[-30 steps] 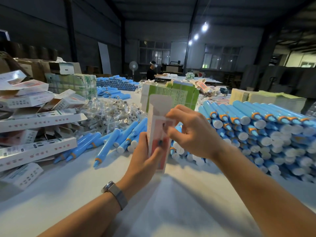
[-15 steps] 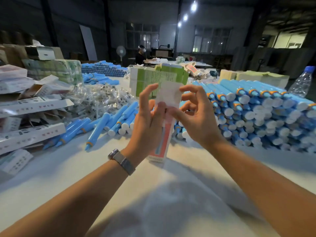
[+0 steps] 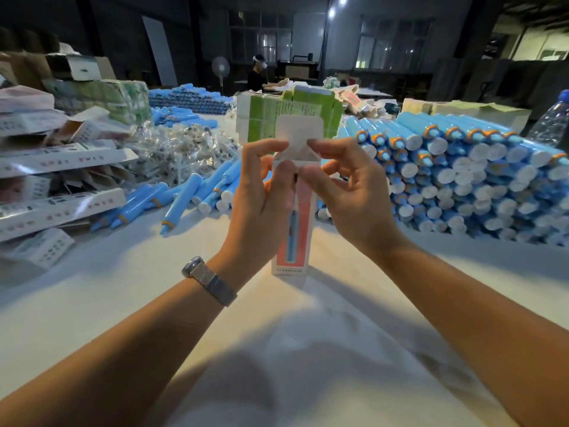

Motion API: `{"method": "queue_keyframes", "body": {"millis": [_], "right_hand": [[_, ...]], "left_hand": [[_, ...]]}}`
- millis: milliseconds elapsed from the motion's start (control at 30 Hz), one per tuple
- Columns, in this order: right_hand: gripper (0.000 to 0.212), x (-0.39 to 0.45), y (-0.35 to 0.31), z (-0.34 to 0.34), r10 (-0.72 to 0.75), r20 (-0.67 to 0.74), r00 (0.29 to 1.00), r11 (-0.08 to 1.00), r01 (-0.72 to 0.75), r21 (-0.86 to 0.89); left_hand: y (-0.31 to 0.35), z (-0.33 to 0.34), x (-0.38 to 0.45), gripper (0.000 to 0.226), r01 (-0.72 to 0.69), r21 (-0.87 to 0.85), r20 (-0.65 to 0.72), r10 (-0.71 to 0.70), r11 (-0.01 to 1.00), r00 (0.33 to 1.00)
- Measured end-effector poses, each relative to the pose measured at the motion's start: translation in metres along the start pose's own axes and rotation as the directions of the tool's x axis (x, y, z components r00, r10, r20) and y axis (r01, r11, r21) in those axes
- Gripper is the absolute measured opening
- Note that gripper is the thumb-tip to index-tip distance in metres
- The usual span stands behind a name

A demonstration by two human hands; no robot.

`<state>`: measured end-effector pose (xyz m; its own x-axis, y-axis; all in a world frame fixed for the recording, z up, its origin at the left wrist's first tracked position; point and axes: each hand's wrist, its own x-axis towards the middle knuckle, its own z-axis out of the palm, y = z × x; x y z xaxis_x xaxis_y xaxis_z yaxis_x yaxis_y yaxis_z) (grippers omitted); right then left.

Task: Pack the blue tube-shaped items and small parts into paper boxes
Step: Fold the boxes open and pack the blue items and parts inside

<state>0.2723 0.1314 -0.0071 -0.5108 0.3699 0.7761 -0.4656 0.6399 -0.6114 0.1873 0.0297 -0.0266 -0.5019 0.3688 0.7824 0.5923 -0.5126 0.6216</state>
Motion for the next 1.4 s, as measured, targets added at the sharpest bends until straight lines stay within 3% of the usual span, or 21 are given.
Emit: {"method": "queue_keyframes", "body": {"millis": [133,467,700,833,1000,1100,1233,1400], "right_hand": [[0.012,-0.003,-0.007,0.002,-0.006,0.040,0.999,0.999,0.008,-0.039],[0.011,-0.009,-0.017,-0.005,-0.065,0.130,0.989,0.998,0.066,0.001],[0.006,-0.011,-0.024,-0.001,-0.205,0.185,0.961,0.977,0.212,-0.019],[0.013,-0.010,-0.028,-0.002,-0.251,0.187,0.950,0.966,0.258,-0.014],[0.039,-0.009,-0.030,-0.001,-0.223,0.154,0.963,0.972,0.207,0.112],[0.049,-0.008,-0.028,-0.002,-0.221,0.174,0.960,0.972,0.201,0.126],[0.023,-0.006,-0.025,-0.003,-0.243,0.226,0.944,0.970,0.240,0.039],[0.018,-0.001,-0.031,-0.010,-0.199,0.318,0.927,0.980,0.180,0.090]], "left_hand": [[0.006,-0.008,-0.004,0.013,-0.056,0.057,0.008,0.055,0.997,0.998],[0.019,-0.015,-0.010,0.010,-0.116,0.059,0.086,0.110,0.992,0.990],[0.021,-0.023,-0.021,0.017,-0.161,0.030,0.103,0.157,0.986,0.982],[0.024,-0.025,-0.024,0.015,-0.178,0.047,0.115,0.172,0.983,0.978],[0.028,-0.029,-0.019,0.021,-0.158,0.053,0.120,0.151,0.986,0.981],[0.030,-0.028,-0.017,0.023,-0.133,-0.021,0.111,0.135,0.991,0.985],[0.028,-0.028,-0.018,0.028,-0.104,-0.023,0.115,0.106,0.994,0.988],[0.029,-0.026,-0.023,0.016,-0.188,0.121,0.102,0.176,0.975,0.979]]}}
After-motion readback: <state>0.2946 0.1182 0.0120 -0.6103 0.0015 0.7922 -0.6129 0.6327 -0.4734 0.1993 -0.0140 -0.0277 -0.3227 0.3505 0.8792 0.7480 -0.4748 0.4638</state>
